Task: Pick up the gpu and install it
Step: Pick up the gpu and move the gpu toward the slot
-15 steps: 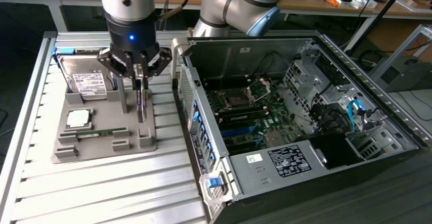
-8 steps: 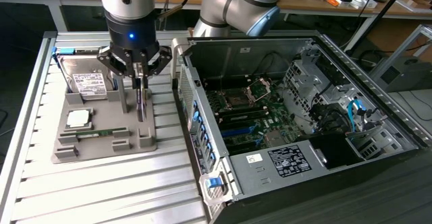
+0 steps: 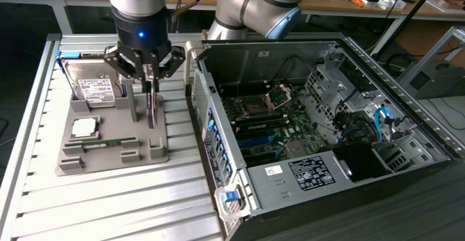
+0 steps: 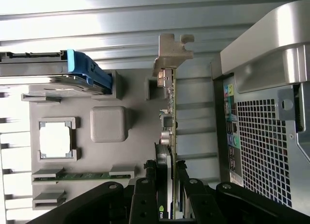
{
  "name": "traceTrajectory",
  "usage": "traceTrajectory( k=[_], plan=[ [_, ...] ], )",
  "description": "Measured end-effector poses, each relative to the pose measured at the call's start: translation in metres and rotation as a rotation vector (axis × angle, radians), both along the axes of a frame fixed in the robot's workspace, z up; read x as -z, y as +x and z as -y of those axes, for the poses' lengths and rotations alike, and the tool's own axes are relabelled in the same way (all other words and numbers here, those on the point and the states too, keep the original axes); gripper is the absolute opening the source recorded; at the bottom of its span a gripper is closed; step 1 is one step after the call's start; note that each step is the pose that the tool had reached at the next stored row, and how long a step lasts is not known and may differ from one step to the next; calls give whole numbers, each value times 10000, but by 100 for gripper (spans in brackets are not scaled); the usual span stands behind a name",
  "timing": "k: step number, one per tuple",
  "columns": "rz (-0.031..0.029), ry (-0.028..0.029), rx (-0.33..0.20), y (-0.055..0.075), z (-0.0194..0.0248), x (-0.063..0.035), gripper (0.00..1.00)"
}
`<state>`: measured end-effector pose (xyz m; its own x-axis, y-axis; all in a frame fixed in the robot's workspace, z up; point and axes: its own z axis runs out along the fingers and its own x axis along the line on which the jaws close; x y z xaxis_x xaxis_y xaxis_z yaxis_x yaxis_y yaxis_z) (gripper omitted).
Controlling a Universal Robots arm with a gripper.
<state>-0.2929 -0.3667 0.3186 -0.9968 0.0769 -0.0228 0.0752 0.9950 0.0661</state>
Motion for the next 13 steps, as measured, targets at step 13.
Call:
traceTrajectory(
  k=[13],
  plan=[
    [0,131,0,0,0,-155,27]
  ],
)
